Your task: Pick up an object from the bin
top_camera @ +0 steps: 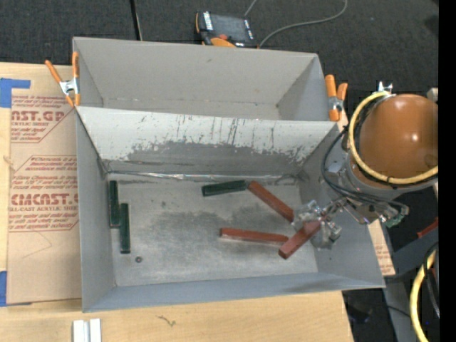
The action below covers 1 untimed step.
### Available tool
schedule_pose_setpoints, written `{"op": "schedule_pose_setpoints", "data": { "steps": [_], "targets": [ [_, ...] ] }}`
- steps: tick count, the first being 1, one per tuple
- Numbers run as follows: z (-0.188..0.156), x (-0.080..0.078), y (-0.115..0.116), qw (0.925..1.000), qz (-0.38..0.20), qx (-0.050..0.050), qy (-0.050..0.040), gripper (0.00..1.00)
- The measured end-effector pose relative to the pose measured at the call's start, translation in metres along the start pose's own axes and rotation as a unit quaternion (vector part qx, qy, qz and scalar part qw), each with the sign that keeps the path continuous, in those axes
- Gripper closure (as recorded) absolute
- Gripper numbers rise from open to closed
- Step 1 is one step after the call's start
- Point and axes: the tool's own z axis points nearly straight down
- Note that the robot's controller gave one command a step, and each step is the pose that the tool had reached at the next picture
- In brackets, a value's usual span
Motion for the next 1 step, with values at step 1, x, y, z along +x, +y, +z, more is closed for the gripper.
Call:
{"op": "schedule_pose_setpoints", "data": {
  "steps": [1],
  "targets": [
    [-0.0846,-0.0342,-0.0099,0.9981,-0.062,0.001,-0.0015,1.00]
  ]
}}
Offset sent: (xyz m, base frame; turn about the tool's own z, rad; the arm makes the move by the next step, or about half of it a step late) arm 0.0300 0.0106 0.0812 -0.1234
